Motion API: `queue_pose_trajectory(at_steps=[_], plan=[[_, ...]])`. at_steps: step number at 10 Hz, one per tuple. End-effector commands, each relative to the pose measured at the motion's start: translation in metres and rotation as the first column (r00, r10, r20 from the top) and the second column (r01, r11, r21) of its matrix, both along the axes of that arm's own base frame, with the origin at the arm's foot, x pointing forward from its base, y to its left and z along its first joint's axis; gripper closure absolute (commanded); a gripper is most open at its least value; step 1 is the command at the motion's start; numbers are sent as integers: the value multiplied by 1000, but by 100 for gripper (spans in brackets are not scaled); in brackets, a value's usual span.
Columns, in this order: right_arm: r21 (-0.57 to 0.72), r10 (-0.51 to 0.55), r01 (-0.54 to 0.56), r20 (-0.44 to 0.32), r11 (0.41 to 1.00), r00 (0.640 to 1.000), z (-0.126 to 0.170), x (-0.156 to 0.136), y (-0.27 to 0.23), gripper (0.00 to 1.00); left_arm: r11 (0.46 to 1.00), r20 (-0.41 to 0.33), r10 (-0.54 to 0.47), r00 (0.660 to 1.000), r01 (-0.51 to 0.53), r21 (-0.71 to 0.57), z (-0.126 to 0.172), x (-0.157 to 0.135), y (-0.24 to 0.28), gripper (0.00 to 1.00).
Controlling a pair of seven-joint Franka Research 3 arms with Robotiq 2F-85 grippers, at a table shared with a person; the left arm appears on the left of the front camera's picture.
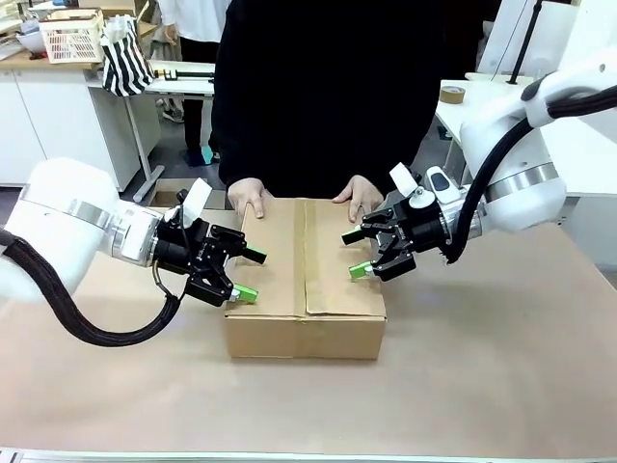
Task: Pack the gift set into the box.
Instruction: Press and hold the closed box until the human finishes sealing it.
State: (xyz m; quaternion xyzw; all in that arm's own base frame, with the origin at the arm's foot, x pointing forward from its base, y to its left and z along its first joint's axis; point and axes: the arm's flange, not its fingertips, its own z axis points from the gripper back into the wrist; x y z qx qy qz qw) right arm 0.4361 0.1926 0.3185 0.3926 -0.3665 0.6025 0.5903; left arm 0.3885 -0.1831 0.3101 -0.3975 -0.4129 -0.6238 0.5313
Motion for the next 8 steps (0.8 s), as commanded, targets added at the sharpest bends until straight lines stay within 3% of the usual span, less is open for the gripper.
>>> queue_pose_trajectory(at_steps=[1,4,5,8], plan=[[-39,-24,25,29,999,999,-10,-8,4,0,999,6,6,1000,-6,-36,-8,2,-4,0],[-92,-18,16,-15,996,1000,-23,-6,2,0,999,-94,27,995,-31,-35,-15,4,-3,0],[-22,-8,8,-8,1000,1000,-7,-3,0,0,1000,-31,-7,999,6,-13,-8,1,-2,0],[-22,-8,8,-8,1000,1000,-7,-3,0,0,1000,-31,-7,999,6,-13,-8,1,-2,0]])
